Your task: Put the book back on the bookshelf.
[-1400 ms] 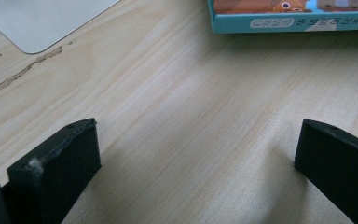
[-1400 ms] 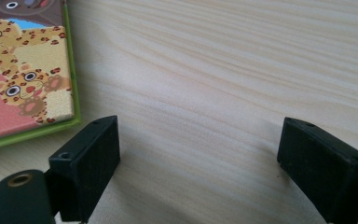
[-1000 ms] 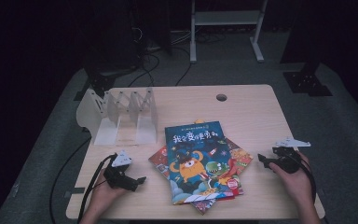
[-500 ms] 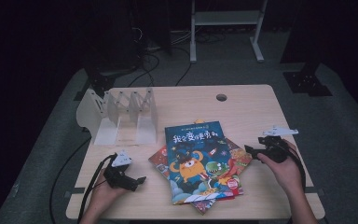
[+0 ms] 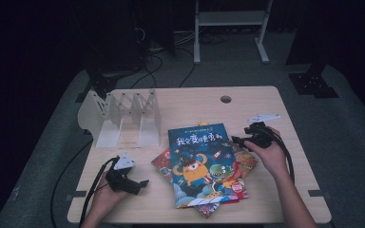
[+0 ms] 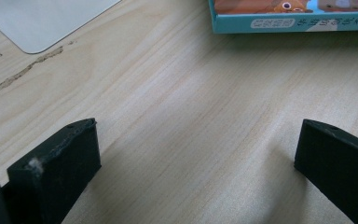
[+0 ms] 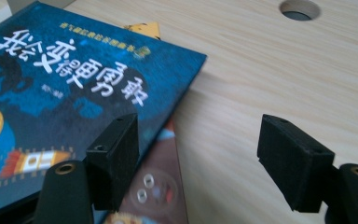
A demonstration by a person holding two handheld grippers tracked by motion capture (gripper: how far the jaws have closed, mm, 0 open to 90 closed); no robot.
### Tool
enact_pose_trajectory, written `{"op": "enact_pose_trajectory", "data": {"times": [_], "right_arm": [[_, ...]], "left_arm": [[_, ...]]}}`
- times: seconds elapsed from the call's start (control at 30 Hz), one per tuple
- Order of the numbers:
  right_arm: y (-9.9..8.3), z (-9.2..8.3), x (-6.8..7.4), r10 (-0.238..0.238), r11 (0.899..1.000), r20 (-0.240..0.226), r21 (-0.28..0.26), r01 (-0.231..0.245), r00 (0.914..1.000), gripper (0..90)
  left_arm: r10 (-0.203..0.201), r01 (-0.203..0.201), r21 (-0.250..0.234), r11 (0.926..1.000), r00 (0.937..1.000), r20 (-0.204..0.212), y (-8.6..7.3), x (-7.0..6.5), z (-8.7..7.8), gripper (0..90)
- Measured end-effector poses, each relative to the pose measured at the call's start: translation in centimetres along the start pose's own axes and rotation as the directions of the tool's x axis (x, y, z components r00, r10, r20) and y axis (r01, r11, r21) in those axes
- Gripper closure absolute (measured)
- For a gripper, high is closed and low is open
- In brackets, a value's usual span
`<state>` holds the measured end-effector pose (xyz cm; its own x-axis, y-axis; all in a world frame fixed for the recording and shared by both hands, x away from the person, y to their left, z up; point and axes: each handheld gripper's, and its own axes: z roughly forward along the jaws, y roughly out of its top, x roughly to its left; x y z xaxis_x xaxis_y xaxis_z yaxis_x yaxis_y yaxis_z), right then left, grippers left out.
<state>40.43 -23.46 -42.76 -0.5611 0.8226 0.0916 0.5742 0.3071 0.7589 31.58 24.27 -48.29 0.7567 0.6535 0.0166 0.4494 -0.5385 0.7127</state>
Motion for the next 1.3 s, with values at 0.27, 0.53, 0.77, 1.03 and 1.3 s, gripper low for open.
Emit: {"op": "enact_pose_trajectory", "data": {"times": [0.27, 0.53, 0.77, 1.03, 1.3], "right_arm": [[2.1, 2.7, 0.0, -0.014, 1.0, -0.045, 0.023, 0.015, 0.9989, 29.7], [3.9, 4.5, 0.0, -0.036, 0.999, -0.064, 0.037, 0.038, 0.9973, 29.5], [5.0, 6.4, -0.4, -0.017, 0.999, -0.099, 0.048, 0.022, 0.9949, 31.0], [5.3, 8.2, -0.6, -0.018, 0.995, -0.131, 0.091, 0.03, 0.9913, 29.3], [5.1, 8.8, -0.7, 0.0, 0.995, -0.165, 0.099, 0.016, 0.9863, 31.6]], "left_arm": [[0.0, 0.0, 0.0, 1.0, 1.0, 0.0, 0.0, 0.0, 0.0, 0.0], [0.0, 0.0, 0.003, 1.0, 1.0, 0.001, 0.0, 0.0, 0.0, 0.0], [0.0, 0.0, 0.0, 1.0, 1.0, 0.0, 0.0, 0.0, 0.0, 0.0], [0.0, 0.0, 0.0, 1.0, 1.0, 0.0, 0.0, 0.0, 0.0, 0.0], [0.001, -0.001, 0.001, 1.0, 1.0, 0.0, 0.0, 0.0, 0.0, 0.0]]}}
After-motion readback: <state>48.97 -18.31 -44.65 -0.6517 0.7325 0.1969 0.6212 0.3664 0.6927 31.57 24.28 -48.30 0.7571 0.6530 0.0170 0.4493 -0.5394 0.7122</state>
